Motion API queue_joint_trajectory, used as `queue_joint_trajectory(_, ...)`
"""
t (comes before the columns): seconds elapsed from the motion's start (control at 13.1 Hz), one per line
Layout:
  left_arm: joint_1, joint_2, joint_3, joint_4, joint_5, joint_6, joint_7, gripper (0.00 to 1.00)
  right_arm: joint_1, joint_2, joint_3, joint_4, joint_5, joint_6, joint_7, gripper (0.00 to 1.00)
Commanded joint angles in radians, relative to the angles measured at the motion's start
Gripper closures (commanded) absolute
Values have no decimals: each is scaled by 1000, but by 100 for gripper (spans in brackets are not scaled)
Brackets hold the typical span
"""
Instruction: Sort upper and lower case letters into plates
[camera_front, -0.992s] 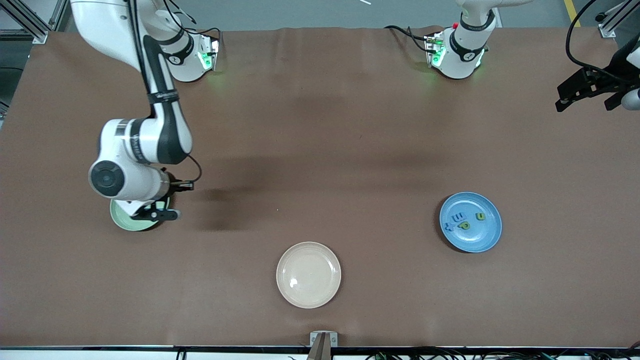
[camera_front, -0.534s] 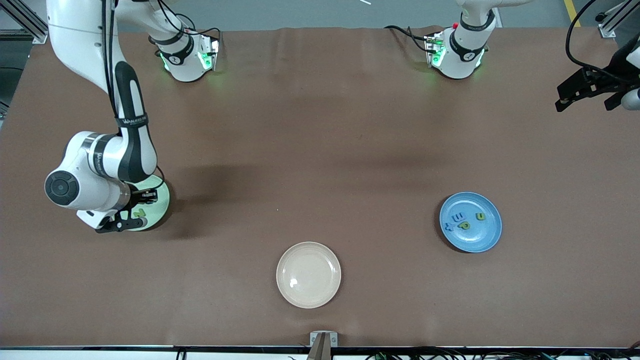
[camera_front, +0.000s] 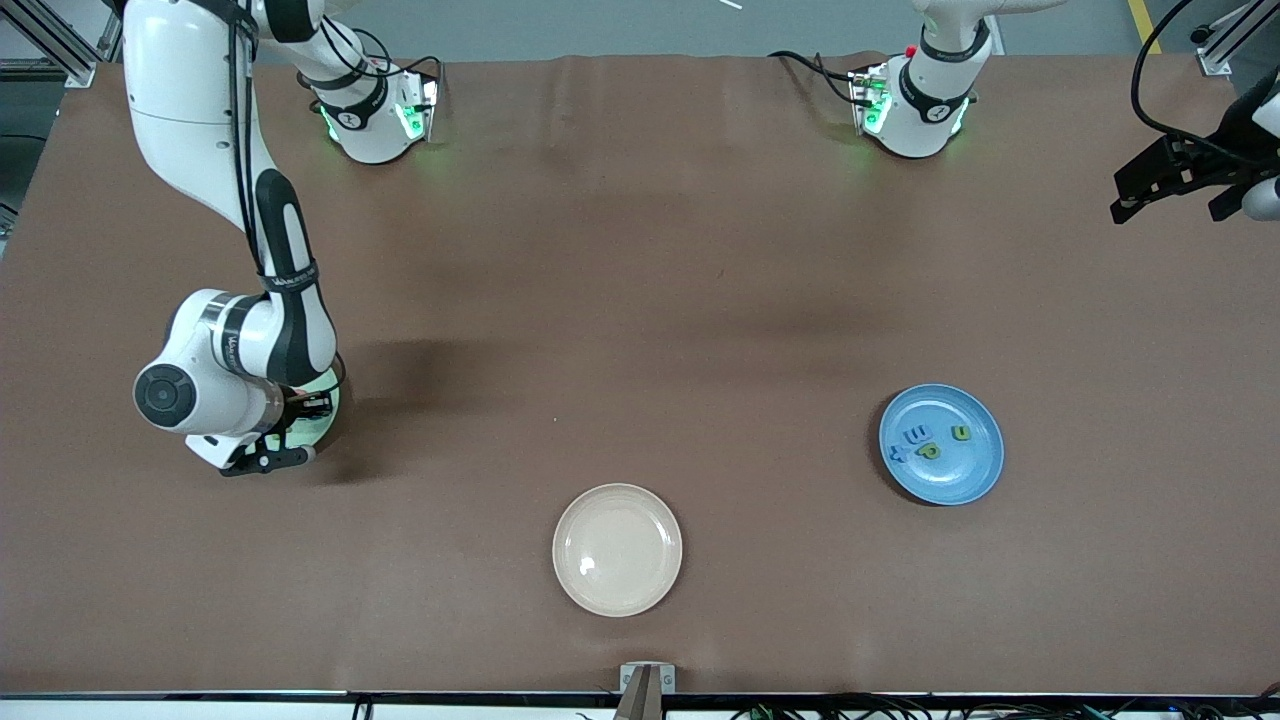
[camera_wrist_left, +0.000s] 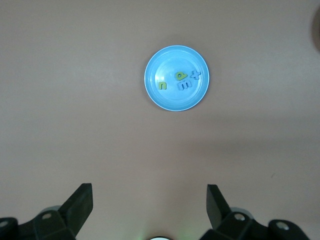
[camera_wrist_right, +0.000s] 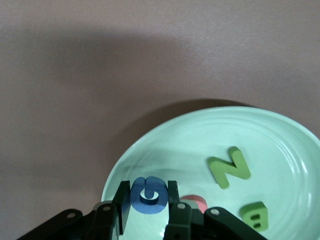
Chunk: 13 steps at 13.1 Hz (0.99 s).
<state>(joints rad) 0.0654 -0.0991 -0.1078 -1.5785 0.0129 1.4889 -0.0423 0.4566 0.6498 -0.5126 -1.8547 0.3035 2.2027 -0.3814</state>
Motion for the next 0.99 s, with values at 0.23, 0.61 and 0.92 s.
queue_joint_trajectory(0.23, 4, 4, 0, 5, -53, 4, -1, 0, -7, -39, 17, 0, 37, -76, -4, 0)
queue_joint_trajectory(0.61, 5, 4, 2, -8, -54, 33, -1, 0, -1, -280, -1, 109, -113, -468, 131, 0)
queue_joint_trajectory(0.92, 5, 4, 3, -12, -42, 56, 1, 0, 31, -454, -1, 203, -171, -684, 298, 0)
